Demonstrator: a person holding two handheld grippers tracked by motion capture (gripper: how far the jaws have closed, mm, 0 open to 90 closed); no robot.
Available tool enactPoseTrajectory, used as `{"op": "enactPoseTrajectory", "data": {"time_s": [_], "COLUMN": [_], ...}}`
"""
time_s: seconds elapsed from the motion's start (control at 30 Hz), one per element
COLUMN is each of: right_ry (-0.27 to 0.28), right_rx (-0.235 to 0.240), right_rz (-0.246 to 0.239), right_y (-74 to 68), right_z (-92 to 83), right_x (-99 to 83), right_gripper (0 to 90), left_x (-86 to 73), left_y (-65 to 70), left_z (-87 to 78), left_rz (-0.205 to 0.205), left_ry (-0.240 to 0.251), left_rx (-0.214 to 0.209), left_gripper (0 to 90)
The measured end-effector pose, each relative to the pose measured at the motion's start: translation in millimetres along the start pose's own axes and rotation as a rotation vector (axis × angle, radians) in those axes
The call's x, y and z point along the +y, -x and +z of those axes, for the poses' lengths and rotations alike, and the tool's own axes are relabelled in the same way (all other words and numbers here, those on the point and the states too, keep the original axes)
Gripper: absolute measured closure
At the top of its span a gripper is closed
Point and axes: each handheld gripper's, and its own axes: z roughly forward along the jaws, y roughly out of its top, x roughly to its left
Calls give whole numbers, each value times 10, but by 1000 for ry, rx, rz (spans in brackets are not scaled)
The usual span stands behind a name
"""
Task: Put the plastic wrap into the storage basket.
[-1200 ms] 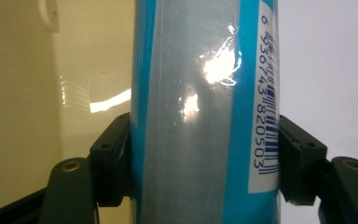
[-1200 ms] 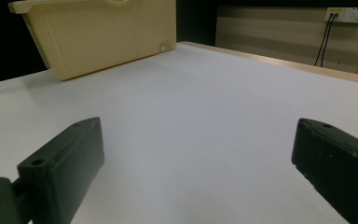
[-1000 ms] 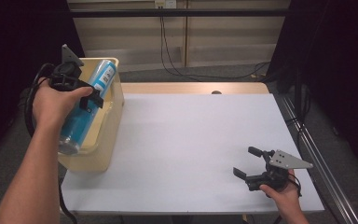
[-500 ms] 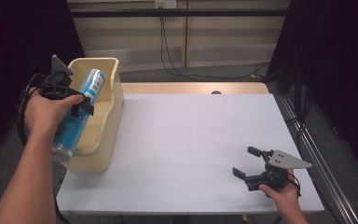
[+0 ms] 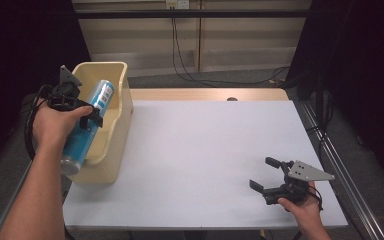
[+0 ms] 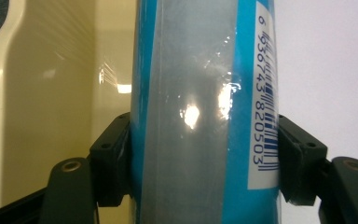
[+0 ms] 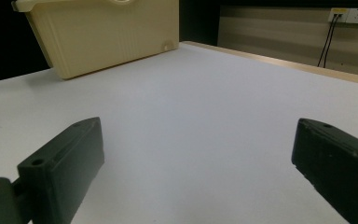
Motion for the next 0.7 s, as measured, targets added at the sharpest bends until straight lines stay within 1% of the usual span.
{"op": "enactPoseTrajectory", "data": {"time_s": [0.07, 0.1, 0.23, 0.3, 0.5, 0.63, 0.7], "right_ry": [-1, -1, -2, -4, -4, -5, -4], "right_rx": [2, 2, 2, 4, 5, 4, 5], "right_rz": [-1, -1, -2, -1, -3, -3, -3], "right_y": [-2, -2, -9, -10, -15, -14, -14], "right_z": [2, 2, 11, 11, 16, 17, 18], "right_x": [0, 0, -2, -1, -2, -2, -2], "right_gripper": [22, 22, 22, 21, 21, 22, 22], "left_x": [-2, -5, -9, -13, -20, -16, -15], "left_y": [-2, 1, -9, -12, -27, -23, -12], "left_z": [4, 7, 15, 23, 47, 45, 43], "left_rz": [1, -6, 3, -4, 0, 0, -7], "left_ry": [-3, -1, -8, -10, -27, -26, -26], "left_rx": [0, 1, 6, 9, 14, 15, 17], "left_gripper": [321, 321, 321, 321, 320, 320, 320]}}
